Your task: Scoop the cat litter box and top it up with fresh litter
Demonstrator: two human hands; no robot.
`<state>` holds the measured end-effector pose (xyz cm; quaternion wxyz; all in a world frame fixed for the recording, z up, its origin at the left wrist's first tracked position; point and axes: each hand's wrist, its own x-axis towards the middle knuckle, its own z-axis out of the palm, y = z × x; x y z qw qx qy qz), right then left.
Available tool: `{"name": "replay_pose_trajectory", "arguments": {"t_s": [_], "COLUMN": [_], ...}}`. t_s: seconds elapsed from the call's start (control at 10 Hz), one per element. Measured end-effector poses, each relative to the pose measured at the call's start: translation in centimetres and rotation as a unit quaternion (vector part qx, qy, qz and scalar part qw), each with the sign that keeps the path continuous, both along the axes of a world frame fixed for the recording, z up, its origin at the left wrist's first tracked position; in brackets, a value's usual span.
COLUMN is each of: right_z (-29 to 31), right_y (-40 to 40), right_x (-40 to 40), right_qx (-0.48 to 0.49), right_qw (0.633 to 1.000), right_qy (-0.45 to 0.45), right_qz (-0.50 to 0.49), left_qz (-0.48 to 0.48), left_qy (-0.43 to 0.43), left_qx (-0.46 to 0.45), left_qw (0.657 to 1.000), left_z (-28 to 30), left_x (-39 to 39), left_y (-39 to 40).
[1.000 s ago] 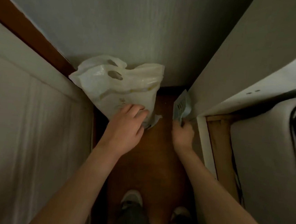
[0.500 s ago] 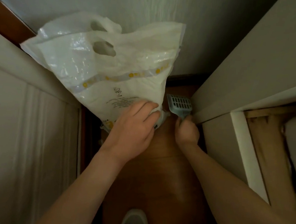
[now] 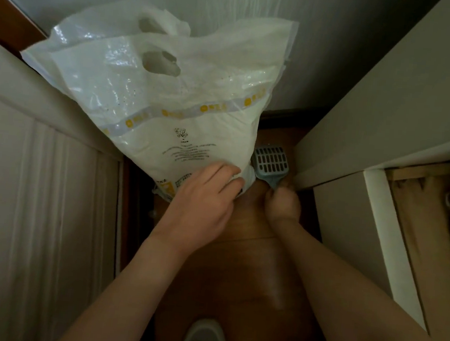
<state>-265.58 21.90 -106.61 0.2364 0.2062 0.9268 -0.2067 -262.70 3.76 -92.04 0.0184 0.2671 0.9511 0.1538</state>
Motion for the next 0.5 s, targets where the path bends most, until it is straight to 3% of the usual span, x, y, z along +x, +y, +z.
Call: {"name": "replay_pose_trajectory", "arguments": {"t_s": [0.2, 0.5], "right_z": [5.8, 25.2], "right_y": [-0.1, 0.3], "right_x": [-0.3, -0.6], "right_qx": [-0.026, -0.089], "right_qw": [0.997, 0.972], "right_qy": [0.064, 0.205], "right_qz": [0.035, 0.079], "left_qz": [0.018, 0.080], "left_qy": [-0.023, -0.066], "left_qx": [0.000, -0.034], "left_qw": [1.000, 0.994], "left_z": [3.3, 18.5], "left_x": [0.3, 0.3], "left_y": [0.1, 0.9]}}
